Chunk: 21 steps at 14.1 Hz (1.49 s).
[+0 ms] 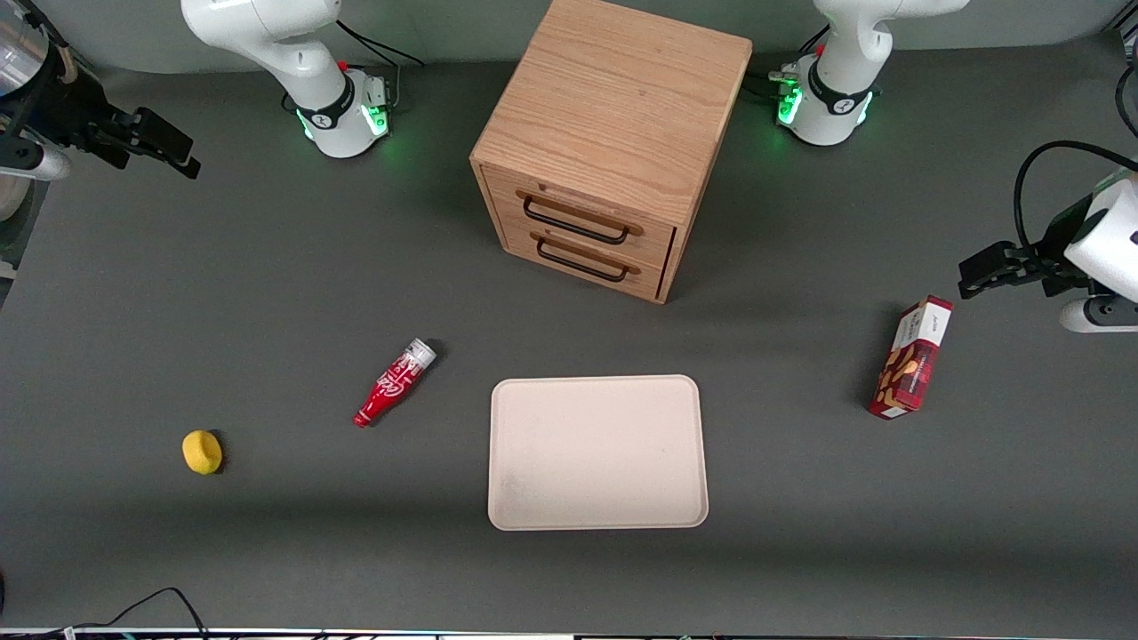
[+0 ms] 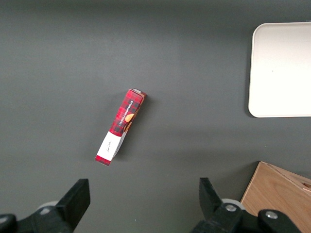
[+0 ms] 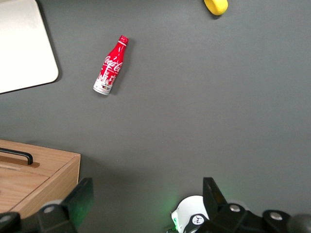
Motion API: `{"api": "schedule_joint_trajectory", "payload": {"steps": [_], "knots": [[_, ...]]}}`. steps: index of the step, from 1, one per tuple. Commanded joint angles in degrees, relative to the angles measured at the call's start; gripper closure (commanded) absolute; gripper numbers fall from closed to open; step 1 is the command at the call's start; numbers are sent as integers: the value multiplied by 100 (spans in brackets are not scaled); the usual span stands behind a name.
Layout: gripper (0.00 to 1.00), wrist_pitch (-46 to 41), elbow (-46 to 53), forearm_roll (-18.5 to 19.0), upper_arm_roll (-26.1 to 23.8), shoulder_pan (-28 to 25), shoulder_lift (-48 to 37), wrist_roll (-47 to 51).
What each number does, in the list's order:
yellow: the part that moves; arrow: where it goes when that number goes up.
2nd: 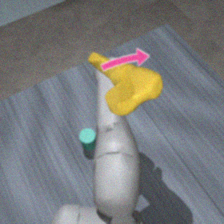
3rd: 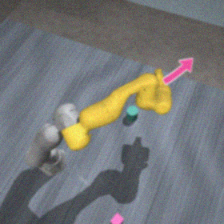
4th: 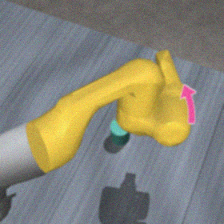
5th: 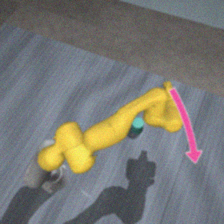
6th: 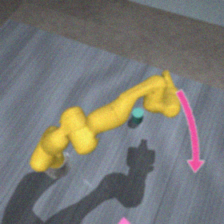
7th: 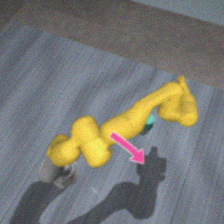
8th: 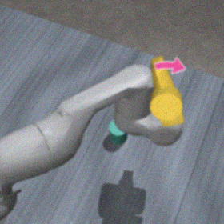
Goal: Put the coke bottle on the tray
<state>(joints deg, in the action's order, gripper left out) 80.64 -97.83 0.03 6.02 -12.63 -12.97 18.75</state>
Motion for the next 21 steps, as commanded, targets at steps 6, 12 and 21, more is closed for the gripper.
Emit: {"api": "schedule_joint_trajectory", "payload": {"steps": [6, 12, 21], "knots": [[0, -180, 273, -83, -4, 235, 189, -117], [0, -338, 911, -126, -329, 367, 714, 5], [0, 1697, 1601, -540, -1330, 270, 3675, 3499]]}}
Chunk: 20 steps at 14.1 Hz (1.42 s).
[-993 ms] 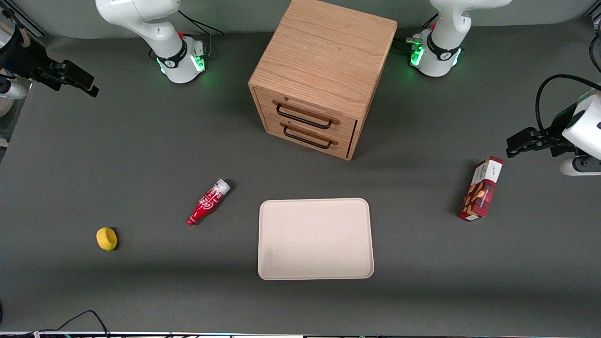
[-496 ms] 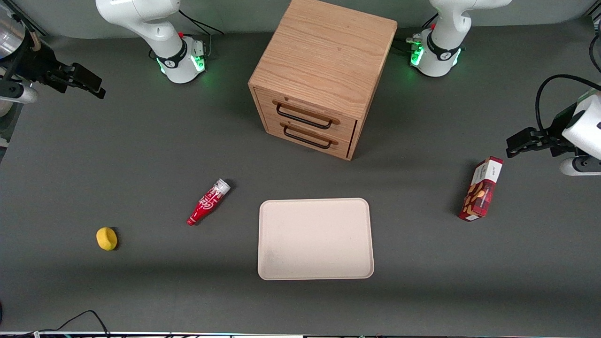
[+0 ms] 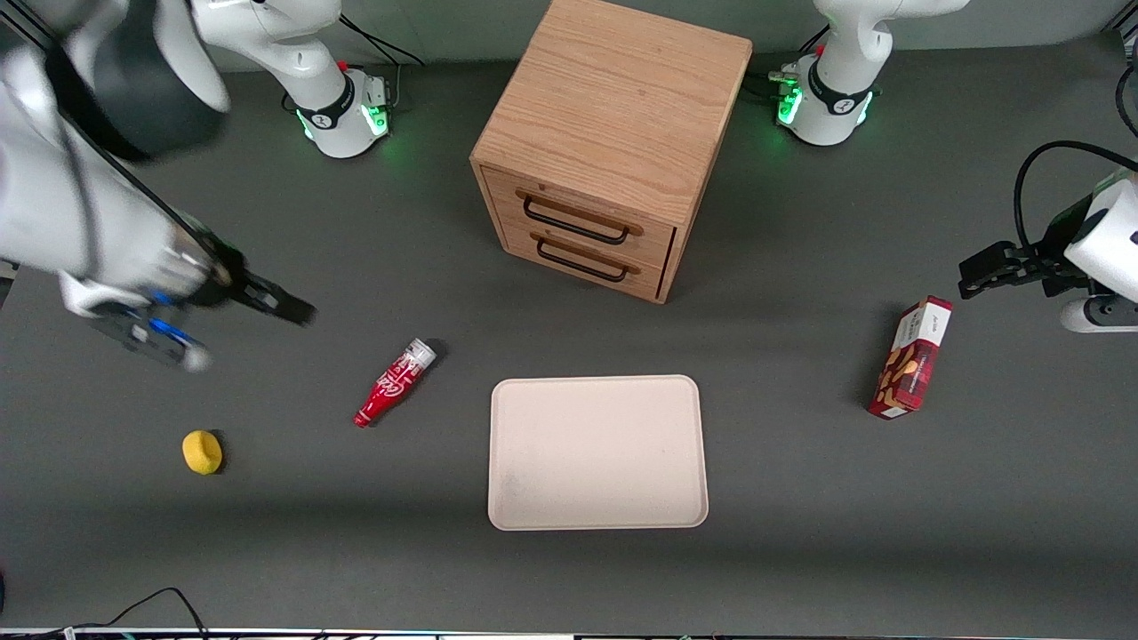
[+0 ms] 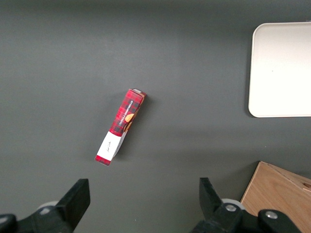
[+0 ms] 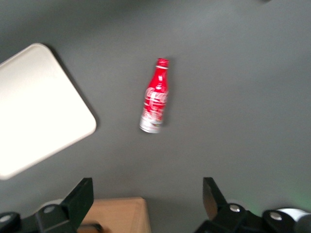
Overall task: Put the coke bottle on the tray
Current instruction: 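Move the right gripper down to the red Coca-Cola bottle, then close the right gripper around the bottle's body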
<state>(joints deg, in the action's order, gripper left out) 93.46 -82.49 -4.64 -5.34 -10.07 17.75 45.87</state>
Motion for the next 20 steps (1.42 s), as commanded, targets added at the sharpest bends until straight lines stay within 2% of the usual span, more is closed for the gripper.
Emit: {"api": "schedule_joint_trajectory", "payload": {"steps": [1, 4, 7, 10, 14, 16, 17, 19, 20], "knots": [[0, 750, -3, -37, -239, -4, 885, 1053], [0, 1603, -354, 77, -248, -57, 1458, 1337], [0, 2210, -784, 639, -248, -57, 1776, 1644], [0, 2948, -1461, 929, -248, -57, 1785, 1785], [0, 3249, -1796, 1255, -248, -57, 1864, 2171], [0, 3459, -1963, 1282, -248, -57, 1864, 2190], [15, 3565, -2007, 1299, -248, -57, 1864, 2190], [79, 3671, -2060, 1369, -257, -57, 1864, 2181], [100, 3688, -2061, 1370, -257, -66, 1873, 2181]]}}
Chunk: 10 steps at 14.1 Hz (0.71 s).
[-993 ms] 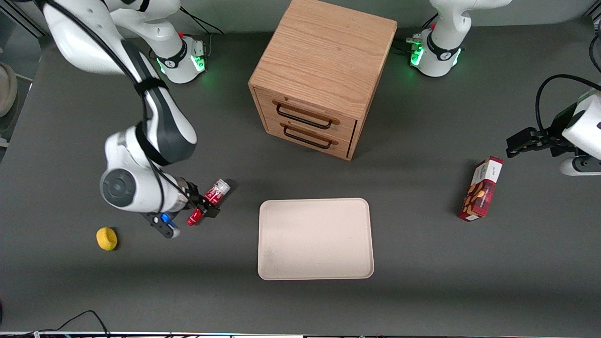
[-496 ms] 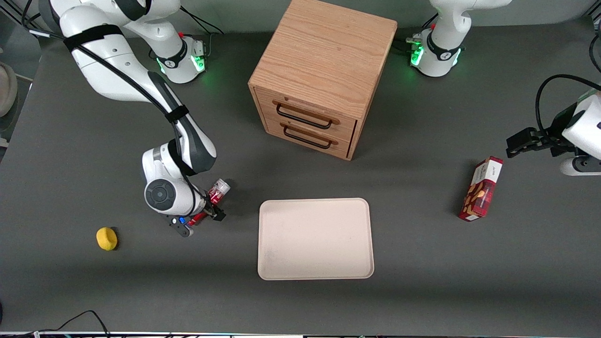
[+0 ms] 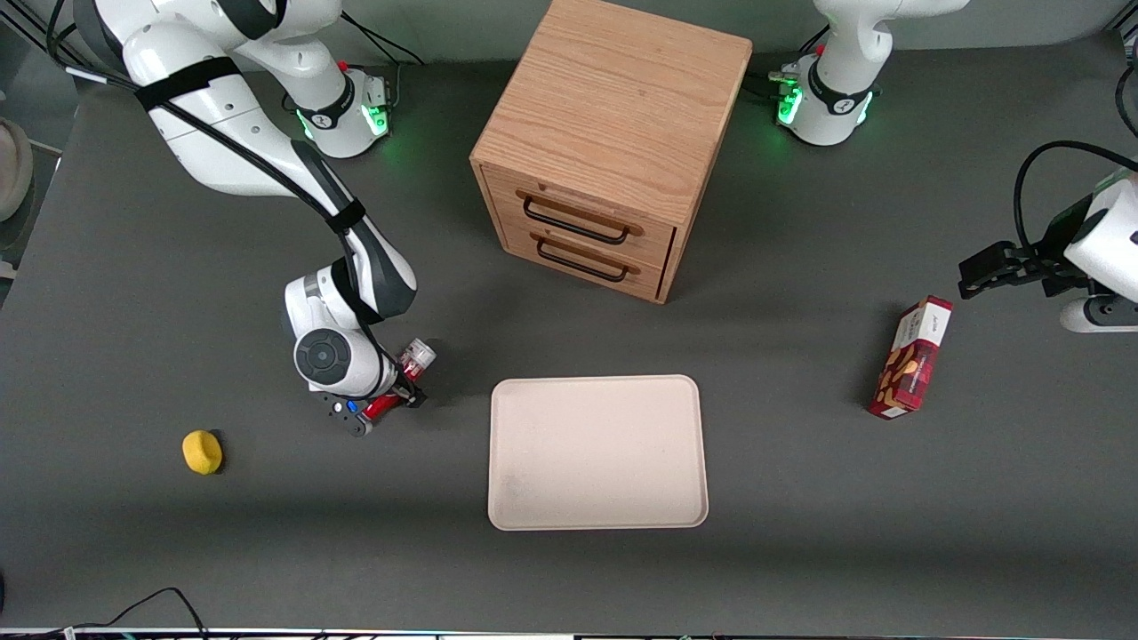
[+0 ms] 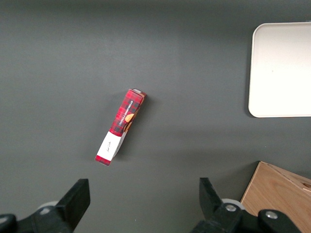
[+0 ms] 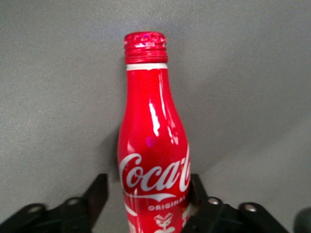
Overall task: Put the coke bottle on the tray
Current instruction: 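Close the right gripper around the bottle's body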
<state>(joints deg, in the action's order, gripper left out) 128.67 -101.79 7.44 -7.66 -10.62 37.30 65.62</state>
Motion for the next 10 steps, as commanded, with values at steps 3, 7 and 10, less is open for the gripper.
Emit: {"api": "schedule_joint_trajectory", "payload": {"steps": [3, 7, 10], "knots": [[100, 168, -113, 170, -25, -10, -74, 179], [100, 89, -61, 162, -25, -80, -170, 153], [100, -611, 202, 275, -33, -98, -495, 48]]}}
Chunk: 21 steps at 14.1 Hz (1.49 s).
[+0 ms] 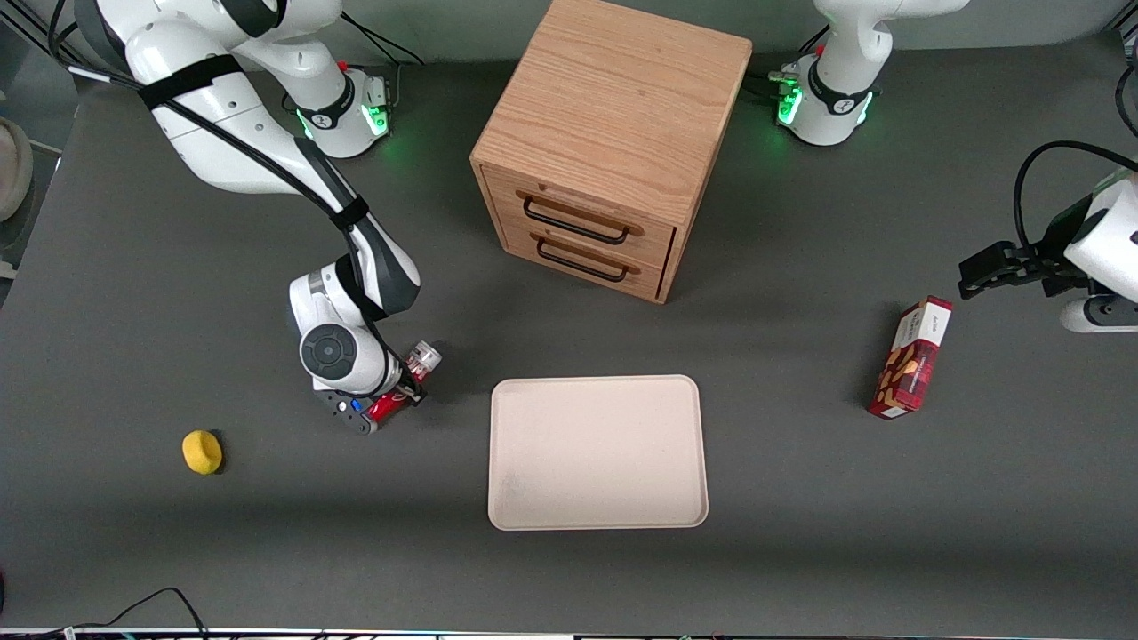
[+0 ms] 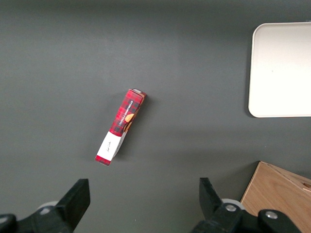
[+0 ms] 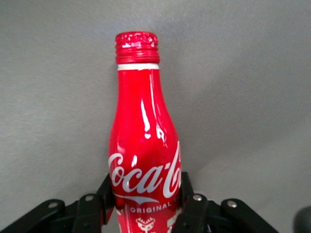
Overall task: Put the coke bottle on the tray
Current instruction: 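Lift the bottle and carry it over the white tray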
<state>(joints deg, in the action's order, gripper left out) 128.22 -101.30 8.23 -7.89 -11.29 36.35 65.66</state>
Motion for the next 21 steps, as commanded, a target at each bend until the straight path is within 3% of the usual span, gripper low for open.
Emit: {"api": "schedule_joint_trajectory", "payload": {"steps": [1, 5, 9, 13, 16, 21], "knots": [[100, -996, 389, 266, -20, -31, -540, -113], [100, -2518, 1864, 223, -475, -5, -656, -607], [100, -2855, 3018, 196, -1126, -14, -402, -1413], [100, -2435, 4107, 205, -1522, -163, 738, -1811], [100, -1477, 4118, 223, -1540, -277, 1328, -2519], [100, -580, 4118, 284, -1418, -348, 2050, -3495]]}}
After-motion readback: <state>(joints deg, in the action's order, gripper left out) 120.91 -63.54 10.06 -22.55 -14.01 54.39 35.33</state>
